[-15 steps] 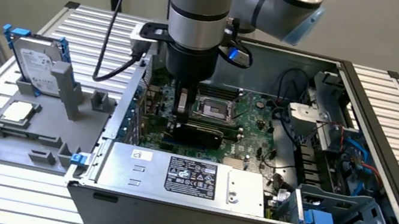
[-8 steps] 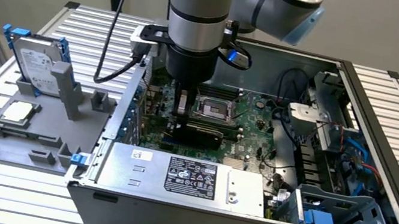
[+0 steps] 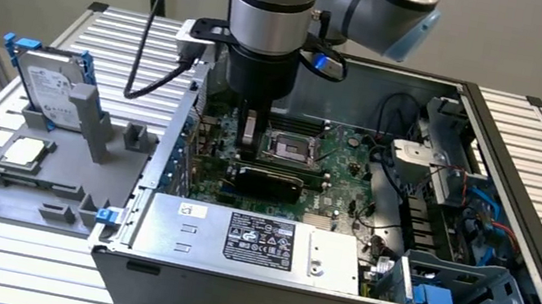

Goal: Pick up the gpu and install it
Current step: 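Press down on the gpu until it lock into place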

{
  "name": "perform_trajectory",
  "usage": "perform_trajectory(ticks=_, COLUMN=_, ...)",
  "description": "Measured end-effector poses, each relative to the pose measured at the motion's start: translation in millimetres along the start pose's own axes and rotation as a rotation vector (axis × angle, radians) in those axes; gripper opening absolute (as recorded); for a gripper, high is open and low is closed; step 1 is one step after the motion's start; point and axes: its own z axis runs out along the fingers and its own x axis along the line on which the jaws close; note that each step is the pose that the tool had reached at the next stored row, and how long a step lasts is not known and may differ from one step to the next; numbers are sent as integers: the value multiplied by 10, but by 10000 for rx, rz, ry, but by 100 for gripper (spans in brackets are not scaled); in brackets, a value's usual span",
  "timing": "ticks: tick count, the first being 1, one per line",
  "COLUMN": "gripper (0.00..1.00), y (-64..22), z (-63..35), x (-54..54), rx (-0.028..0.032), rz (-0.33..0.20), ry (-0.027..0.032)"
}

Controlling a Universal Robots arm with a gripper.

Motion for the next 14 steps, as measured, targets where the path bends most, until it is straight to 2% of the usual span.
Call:
perform_trajectory(ticks=8, gripper=11, y=-8, z=-349, x=1, rx=-21, rz=-1, ry=1)
perform_trajectory(ticks=14, gripper=11, y=-8, z=-356, x=1, rx=-27, rz=-1, ry=-1)
